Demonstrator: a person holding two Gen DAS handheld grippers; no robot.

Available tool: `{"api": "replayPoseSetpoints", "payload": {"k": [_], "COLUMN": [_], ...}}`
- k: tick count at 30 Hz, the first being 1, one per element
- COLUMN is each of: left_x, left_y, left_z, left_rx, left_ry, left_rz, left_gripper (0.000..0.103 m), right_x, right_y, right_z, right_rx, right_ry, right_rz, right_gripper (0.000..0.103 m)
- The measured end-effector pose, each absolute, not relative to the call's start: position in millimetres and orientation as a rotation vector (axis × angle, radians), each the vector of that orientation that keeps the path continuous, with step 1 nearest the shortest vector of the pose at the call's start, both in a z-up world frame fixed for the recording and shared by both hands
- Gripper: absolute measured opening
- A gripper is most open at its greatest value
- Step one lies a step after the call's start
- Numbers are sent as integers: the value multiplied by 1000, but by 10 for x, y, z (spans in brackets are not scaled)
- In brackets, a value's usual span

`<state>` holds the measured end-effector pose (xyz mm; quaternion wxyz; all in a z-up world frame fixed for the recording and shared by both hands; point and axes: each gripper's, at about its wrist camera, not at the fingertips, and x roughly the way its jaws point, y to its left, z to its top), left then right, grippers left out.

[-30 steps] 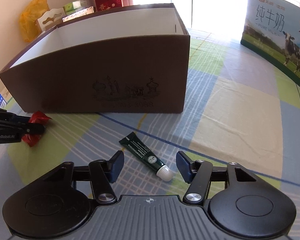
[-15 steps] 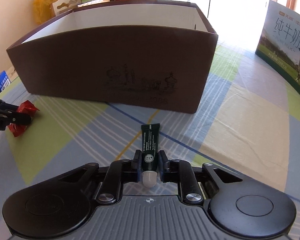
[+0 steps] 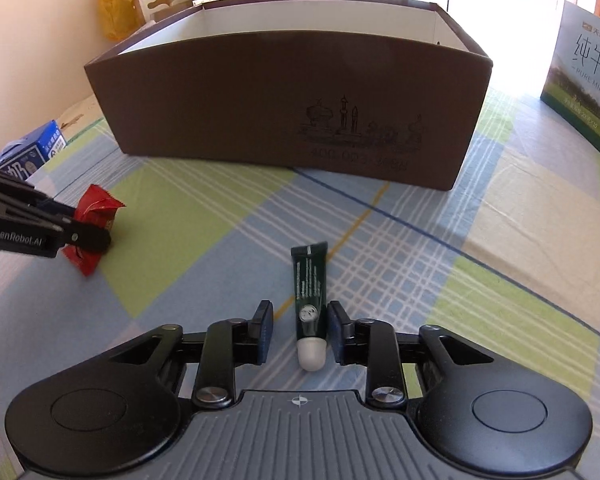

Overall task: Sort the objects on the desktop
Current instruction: 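Lift and carry the red candy and green tube over the box with both tools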

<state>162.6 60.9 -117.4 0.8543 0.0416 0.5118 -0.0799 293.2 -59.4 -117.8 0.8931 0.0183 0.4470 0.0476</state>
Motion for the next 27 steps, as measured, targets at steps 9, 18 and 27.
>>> {"api": "replayPoseSetpoints", "payload": {"k": [9, 18, 27], "left_x": [1651, 1615, 1490], "left_y": [589, 577, 570], "left_z": [-1212, -1197, -1160], "left_rx": [94, 93, 86], "left_ry": [1061, 1071, 1064], "left_rz": [-166, -173, -180], "left_gripper": [24, 23, 23], "right_x": [2942, 2883, 2736], "right_y": [-500, -492, -439], "right_z": [-1183, -1162, -1135], "right_rx": [12, 20, 42], "right_ry": [897, 912, 929], "right_rz": [56, 50, 58], "right_gripper": [26, 14, 13]}}
